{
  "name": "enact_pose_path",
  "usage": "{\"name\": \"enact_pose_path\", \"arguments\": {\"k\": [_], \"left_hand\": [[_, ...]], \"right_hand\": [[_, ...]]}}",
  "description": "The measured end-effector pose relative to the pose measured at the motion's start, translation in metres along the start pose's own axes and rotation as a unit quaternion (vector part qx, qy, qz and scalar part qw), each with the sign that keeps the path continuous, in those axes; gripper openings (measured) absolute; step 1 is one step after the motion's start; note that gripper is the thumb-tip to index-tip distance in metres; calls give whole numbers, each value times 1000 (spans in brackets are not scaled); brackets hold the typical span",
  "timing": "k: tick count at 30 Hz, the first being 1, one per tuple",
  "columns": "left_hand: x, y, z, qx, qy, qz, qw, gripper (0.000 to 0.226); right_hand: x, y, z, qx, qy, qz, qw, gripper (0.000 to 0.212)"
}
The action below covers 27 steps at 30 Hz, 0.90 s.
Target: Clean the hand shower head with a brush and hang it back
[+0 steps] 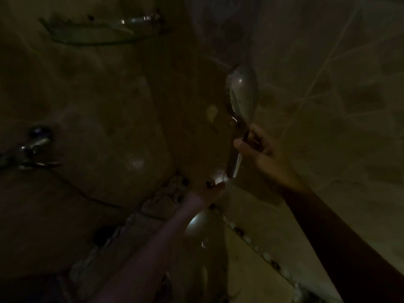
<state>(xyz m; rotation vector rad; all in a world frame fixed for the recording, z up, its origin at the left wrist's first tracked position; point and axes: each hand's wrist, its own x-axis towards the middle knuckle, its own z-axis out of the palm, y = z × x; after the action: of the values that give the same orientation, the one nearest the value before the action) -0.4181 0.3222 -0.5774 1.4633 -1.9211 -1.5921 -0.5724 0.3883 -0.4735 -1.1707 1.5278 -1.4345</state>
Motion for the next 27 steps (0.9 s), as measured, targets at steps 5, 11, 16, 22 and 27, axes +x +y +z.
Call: {"name": "enact_pose_path", "arguments": {"k": [5, 11, 16, 22, 27], "left_hand": [[45, -74, 14, 158, -27, -20, 987, 26], [114, -214, 42, 318, -61, -56, 944, 38], [166, -347, 68, 376, -97, -67, 919, 33], [220, -523, 109, 465, -187, -67, 863, 64], [265, -640, 151, 464, -241, -107, 845, 85]], "right_hand": [[6, 97, 10, -15, 1, 70, 997, 37], [10, 241, 50, 2, 3, 163, 987, 25], [5, 377, 97, 15, 60, 236, 970, 11], [-20, 561, 147, 40, 53, 368, 928, 20], [-46, 697, 177, 68, 73, 460, 882, 18]]}}
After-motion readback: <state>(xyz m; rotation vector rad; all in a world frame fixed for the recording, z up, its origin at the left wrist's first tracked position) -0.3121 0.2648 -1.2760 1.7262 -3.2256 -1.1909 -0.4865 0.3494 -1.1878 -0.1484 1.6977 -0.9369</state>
